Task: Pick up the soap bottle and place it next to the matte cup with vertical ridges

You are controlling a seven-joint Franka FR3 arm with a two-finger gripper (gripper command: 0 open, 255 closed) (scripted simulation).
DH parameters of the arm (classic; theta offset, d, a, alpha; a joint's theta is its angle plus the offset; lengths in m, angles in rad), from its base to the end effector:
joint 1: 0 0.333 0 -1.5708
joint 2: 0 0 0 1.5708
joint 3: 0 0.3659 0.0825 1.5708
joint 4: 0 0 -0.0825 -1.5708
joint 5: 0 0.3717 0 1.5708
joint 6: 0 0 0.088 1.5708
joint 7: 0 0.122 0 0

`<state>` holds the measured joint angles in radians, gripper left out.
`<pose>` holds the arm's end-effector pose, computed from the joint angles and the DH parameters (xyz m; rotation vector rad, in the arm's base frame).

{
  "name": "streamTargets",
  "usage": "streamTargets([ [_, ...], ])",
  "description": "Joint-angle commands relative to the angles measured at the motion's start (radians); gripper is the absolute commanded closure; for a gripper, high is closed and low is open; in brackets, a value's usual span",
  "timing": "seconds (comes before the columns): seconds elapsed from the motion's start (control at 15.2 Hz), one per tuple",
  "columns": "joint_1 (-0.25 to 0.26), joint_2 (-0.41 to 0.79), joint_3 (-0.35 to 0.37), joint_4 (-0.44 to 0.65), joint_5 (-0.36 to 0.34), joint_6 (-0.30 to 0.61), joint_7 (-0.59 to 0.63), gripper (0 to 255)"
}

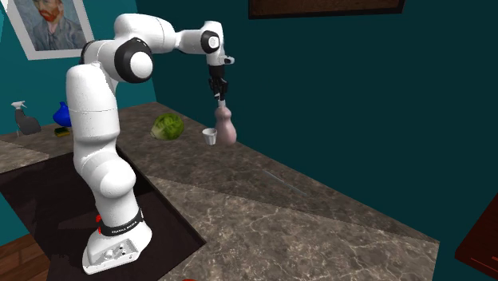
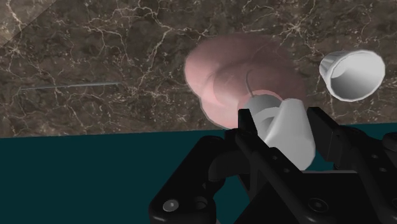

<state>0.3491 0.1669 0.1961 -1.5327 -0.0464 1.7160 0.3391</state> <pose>0.5298 0.3037 0.5954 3.1203 0.3279 0.0370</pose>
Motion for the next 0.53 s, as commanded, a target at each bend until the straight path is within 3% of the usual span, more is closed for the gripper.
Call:
streamTargets([
  [0.0, 0.000, -0.002, 0.000, -0.027, 0.000, 0.028, 0.000, 255],
  [0.46, -0.002, -0.003, -0.001, -0.124, 0.000, 0.123, 0.002, 255],
])
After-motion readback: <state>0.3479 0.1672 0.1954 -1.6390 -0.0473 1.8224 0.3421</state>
